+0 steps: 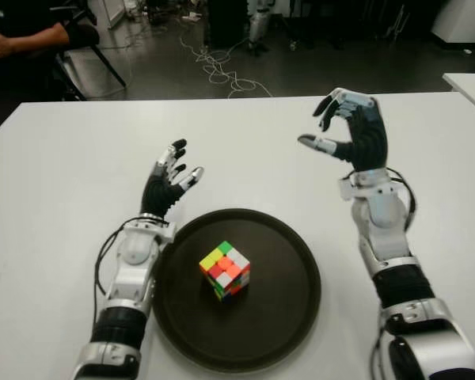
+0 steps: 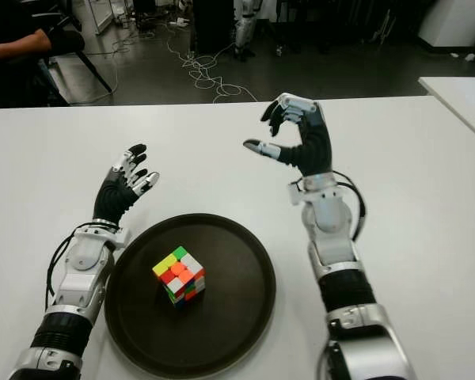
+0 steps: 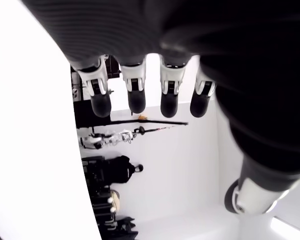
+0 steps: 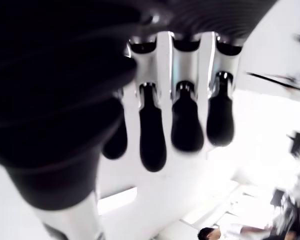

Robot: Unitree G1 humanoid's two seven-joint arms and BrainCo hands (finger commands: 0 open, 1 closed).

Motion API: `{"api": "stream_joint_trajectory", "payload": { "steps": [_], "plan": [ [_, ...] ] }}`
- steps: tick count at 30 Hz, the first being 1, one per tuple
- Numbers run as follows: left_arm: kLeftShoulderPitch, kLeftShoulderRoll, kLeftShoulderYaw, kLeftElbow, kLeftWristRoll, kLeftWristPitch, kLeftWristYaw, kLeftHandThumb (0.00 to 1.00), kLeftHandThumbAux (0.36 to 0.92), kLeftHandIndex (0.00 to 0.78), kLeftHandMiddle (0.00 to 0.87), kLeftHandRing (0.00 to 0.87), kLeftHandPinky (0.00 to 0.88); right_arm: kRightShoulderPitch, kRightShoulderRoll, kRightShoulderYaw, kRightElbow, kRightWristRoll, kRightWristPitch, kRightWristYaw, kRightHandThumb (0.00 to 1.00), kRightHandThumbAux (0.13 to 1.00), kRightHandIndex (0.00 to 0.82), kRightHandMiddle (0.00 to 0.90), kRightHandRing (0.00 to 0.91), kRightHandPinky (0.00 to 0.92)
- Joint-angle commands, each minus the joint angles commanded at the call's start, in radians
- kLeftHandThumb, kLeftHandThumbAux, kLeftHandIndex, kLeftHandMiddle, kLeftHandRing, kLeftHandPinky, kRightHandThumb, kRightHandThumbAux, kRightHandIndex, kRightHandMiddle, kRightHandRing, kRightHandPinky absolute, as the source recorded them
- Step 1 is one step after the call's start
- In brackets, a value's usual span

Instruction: Pick up the Rubik's Cube and put it in the plate

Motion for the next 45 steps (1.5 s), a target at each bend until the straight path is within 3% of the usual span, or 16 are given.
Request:
{"api": "stream_joint_trajectory", "payload": {
  "steps": [2, 5, 7, 11, 13, 18, 19, 20, 22, 24, 26, 33, 37, 45],
  "plan": [
    [0.003, 0.001, -0.001, -0.004, 0.0, -0.001, -0.002, 0.0, 0.664, 0.061, 0.096, 0.036, 0.0, 0.015, -0.001, -0.003, -0.032, -0.041, 0.046, -0.032, 0.605, 0.758, 0.448, 0.556, 0.565, 0.513],
    [0.005, 0.002, -0.002, -0.007, 0.002, -0.006, -0.002, 0.0, 0.655, 0.057, 0.088, 0.028, 0.0, 0.056, -0.015, -0.004, -0.071, -0.143, 0.065, -0.082, 0.647, 0.75, 0.409, 0.342, 0.346, 0.314],
    [0.005, 0.002, -0.003, -0.008, 0.005, -0.007, 0.001, 0.0, 0.649, 0.056, 0.086, 0.026, 0.0, 0.1, -0.026, -0.001, -0.092, -0.213, 0.022, -0.105, 0.654, 0.749, 0.402, 0.284, 0.288, 0.258],
    [0.006, 0.003, -0.001, -0.009, 0.01, -0.009, 0.003, 0.0, 0.636, 0.054, 0.083, 0.02, 0.0, 0.225, -0.03, 0.027, -0.146, -0.406, -0.136, -0.199, 0.661, 0.746, 0.396, 0.212, 0.21, 0.168],
    [0.007, 0.004, -0.001, -0.009, 0.011, -0.012, 0.003, 0.0, 0.634, 0.053, 0.082, 0.02, 0.0, 0.246, -0.039, 0.034, -0.131, -0.495, -0.203, -0.259, 0.664, 0.745, 0.395, 0.183, 0.174, 0.127],
    [0.012, 0.007, -0.001, -0.01, 0.017, -0.025, 0.006, 0.0, 0.634, 0.054, 0.085, 0.025, 0.0, 0.235, -0.079, 0.028, -0.071, -0.64, -0.294, -0.358, 0.666, 0.744, 0.395, 0.136, 0.116, 0.055],
    [0.013, 0.007, -0.001, -0.012, 0.017, -0.026, 0.005, 0.0, 0.635, 0.055, 0.085, 0.027, 0.0, 0.235, -0.081, 0.027, -0.065, -0.651, -0.303, -0.366, 0.665, 0.744, 0.395, 0.129, 0.108, 0.045],
    [0.014, 0.007, -0.001, -0.013, 0.019, -0.03, 0.006, 0.0, 0.635, 0.055, 0.086, 0.027, 0.0, 0.196, -0.098, 0.018, 0.0, -0.655, -0.32, -0.382, 0.665, 0.744, 0.395, 0.127, 0.105, 0.041],
    [0.018, 0.007, -0.001, -0.017, 0.022, -0.037, 0.007, 0.0, 0.639, 0.059, 0.094, 0.035, 0.0, 0.134, -0.13, 0.002, 0.12, -0.656, -0.353, -0.407, 0.349, 0.777, 0.177, 0.106, 0.082, 0.016],
    [0.022, 0.007, -0.001, -0.023, 0.023, -0.041, 0.006, 0.0, 0.647, 0.058, 0.09, 0.028, 0.0, 0.103, -0.154, -0.011, 0.205, -0.649, -0.38, -0.42, 0.24, 0.781, 0.108, 0.101, 0.073, 0.008],
    [0.027, 0.007, -0.002, -0.028, 0.022, -0.044, 0.005, 0.0, 0.653, 0.057, 0.084, 0.021, 0.0, 0.101, -0.161, -0.017, 0.229, -0.636, -0.382, -0.416, 0.181, 0.781, 0.064, 0.099, 0.067, 0.003],
    [0.031, 0.012, -0.001, -0.033, 0.027, -0.038, 0.01, 0.0, 0.665, 0.06, 0.09, 0.03, 0.0, 0.065, -0.154, -0.015, 0.325, -0.592, -0.383, -0.396, 0.146, 0.772, 0.033, 0.102, 0.066, 0.005],
    [0.035, 0.012, 0.001, -0.038, 0.024, -0.037, 0.006, 0.0, 0.676, 0.063, 0.101, 0.044, 0.001, 0.109, -0.131, -0.005, 0.28, -0.544, -0.365, -0.348, 0.134, 0.77, 0.03, 0.103, 0.068, 0.016],
    [0.035, 0.012, 0.003, -0.035, 0.023, -0.037, 0.006, 0.0, 0.662, 0.062, 0.093, 0.031, 0.0, 0.115, -0.114, -0.013, 0.252, -0.505, -0.336, -0.302, 0.134, 0.782, 0.02, 0.097, 0.065, 0.027]
  ]
}}
